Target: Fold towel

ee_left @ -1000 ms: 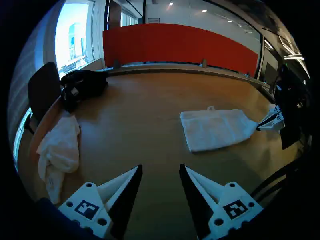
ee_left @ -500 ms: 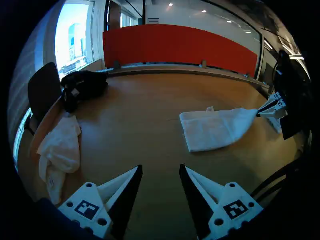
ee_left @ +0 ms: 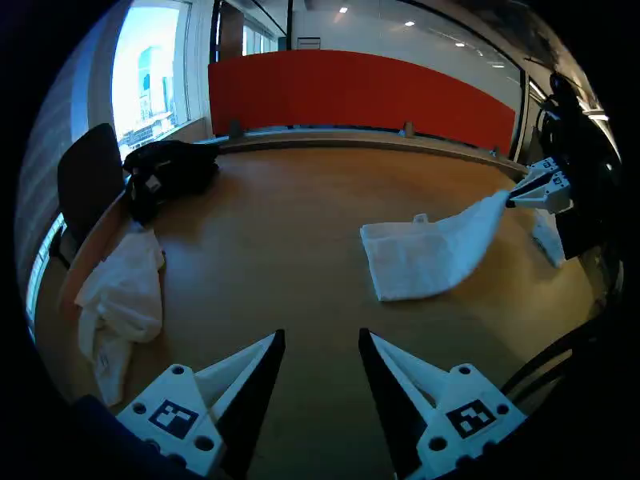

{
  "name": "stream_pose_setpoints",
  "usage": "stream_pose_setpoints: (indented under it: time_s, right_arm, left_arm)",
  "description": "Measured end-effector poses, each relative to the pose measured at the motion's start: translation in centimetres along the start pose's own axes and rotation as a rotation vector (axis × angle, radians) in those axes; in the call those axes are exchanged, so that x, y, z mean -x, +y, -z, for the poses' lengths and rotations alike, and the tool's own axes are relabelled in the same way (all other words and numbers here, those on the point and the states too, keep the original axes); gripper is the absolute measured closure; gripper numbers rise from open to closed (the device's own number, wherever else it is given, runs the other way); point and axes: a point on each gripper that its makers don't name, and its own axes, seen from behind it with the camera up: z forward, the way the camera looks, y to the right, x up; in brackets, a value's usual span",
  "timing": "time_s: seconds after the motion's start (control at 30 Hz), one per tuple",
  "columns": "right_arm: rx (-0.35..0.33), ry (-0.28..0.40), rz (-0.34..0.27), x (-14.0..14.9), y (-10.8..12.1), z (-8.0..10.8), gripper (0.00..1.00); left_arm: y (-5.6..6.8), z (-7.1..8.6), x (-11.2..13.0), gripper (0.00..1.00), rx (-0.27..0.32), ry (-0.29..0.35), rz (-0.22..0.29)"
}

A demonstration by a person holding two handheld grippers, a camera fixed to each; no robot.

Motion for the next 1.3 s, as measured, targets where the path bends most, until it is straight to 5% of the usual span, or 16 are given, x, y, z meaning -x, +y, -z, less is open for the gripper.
stream_pose_setpoints:
  time_s: [0.6, 1.3]
  right_arm:
    - [-0.043, 0.022, 0.067, -3.5, -1.0, -1.4, 0.95]
    - [-0.160, 0.016, 0.120, -7.4, -4.9, -6.0, 0.95]
  left_arm:
    - [0.1, 0.3, 0.4, 0.33, -0.001, 0.001, 0.008]
    - [0.2, 0.8, 0.6, 0.33, 0.011, 0.015, 0.018]
